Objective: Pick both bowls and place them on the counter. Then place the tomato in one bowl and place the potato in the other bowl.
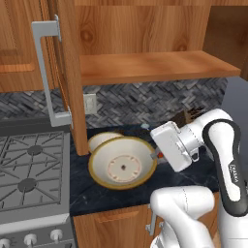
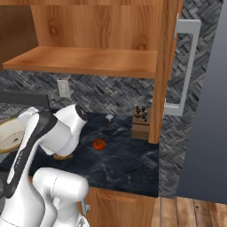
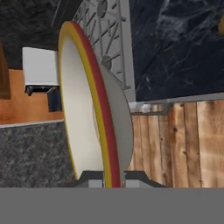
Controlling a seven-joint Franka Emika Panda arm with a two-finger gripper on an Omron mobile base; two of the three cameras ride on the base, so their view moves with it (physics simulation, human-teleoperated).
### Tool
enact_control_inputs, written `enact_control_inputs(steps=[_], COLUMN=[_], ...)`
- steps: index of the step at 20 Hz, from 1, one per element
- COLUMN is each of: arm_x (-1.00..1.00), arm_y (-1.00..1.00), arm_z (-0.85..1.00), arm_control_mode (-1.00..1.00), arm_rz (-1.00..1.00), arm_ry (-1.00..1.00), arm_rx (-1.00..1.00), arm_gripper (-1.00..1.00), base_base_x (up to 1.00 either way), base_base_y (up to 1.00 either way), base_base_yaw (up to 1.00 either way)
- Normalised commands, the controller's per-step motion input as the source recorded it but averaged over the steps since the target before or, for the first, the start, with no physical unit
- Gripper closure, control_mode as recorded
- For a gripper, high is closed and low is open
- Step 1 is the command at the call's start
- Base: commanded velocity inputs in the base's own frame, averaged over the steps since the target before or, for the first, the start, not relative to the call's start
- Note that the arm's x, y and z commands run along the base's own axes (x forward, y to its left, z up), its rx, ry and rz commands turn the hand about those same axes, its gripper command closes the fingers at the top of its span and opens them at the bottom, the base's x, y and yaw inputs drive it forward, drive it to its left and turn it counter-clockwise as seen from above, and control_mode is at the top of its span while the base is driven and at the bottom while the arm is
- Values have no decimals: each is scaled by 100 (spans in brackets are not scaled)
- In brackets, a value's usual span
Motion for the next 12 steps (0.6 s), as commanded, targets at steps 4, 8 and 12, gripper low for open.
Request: enact_control_inputs(steps=[4, 8, 12], arm_x=[41, 53, 54], arm_y=[10, 15, 34], arm_z=[-31, -26, -24], arm_control_mode=[-100, -100, -100], arm_rz=[0, 0, 0], arm_ry=[0, 0, 2], arm_rx=[0, 0, 0], arm_gripper=[100, 100, 100], base_base_x=[0, 0, 0], base_base_y=[0, 0, 0], base_base_yaw=[0, 0, 0])
